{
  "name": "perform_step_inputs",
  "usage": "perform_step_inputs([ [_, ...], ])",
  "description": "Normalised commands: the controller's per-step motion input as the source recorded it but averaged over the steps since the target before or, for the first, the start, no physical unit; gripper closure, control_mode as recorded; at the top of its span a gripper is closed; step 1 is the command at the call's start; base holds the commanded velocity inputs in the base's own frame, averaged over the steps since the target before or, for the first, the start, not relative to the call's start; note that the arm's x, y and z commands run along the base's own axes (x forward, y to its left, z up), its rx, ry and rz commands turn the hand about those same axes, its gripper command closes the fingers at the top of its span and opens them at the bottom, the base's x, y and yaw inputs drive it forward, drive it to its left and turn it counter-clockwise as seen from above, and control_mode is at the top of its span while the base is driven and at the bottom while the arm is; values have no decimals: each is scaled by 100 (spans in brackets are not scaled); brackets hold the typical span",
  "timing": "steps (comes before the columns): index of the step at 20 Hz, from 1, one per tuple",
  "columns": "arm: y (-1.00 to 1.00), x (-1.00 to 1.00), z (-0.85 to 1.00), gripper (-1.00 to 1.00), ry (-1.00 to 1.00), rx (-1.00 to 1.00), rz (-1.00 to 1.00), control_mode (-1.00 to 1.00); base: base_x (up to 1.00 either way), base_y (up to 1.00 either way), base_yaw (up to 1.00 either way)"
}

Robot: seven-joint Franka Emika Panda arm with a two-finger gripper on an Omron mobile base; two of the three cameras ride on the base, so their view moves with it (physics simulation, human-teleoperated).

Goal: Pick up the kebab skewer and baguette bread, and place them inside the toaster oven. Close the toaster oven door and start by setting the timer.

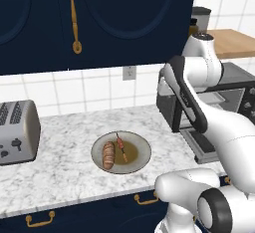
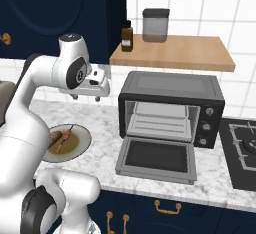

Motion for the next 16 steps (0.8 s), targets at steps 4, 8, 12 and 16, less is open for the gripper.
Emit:
perform_step_inputs([
  [4,-48,-59,-22,-100,-17,0,-2,-100,0,0,0],
  [8,-92,-46,-13,-100,-19,1,0,-100,0,0,0],
  [12,-81,1,0,-100,-17,8,0,-100,0,0,0],
  [16,-59,8,-4,-100,-26,6,0,-100,0,0,0],
])
